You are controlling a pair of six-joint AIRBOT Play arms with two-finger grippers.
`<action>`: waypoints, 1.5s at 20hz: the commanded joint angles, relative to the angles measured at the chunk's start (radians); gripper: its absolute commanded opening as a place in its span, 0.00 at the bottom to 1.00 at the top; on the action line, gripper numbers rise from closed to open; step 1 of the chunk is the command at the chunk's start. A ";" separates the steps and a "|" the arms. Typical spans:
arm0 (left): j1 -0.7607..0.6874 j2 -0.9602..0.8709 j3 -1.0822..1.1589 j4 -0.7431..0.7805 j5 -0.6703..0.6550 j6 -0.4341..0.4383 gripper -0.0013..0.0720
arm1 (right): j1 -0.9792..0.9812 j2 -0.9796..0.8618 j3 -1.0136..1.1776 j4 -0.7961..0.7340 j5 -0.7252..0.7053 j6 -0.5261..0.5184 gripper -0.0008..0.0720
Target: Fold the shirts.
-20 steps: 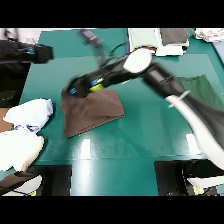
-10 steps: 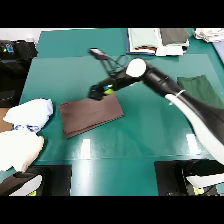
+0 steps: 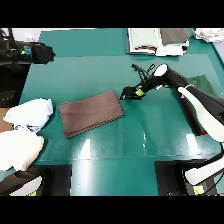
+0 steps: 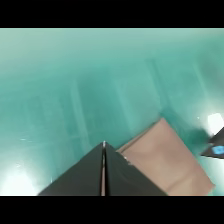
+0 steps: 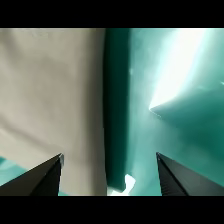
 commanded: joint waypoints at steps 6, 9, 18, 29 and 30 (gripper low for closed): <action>-0.032 -0.023 0.000 -0.022 0.001 0.003 0.05 | 0.211 -0.266 0.203 0.287 0.010 -0.109 0.25; -0.050 -0.023 0.000 -0.043 0.006 0.003 0.05 | 0.230 -0.258 0.272 0.277 -0.038 -0.124 0.04; -0.250 -0.023 0.000 -0.033 0.095 0.002 0.05 | -0.264 0.063 0.354 -0.195 0.056 0.024 0.04; -0.257 -0.023 0.000 -0.058 0.136 -0.035 0.05 | -0.887 0.185 0.354 -0.160 0.065 0.054 0.04; -0.257 -0.023 0.000 -0.058 0.140 -0.044 0.05 | -0.898 0.190 0.354 -0.137 0.051 0.054 0.04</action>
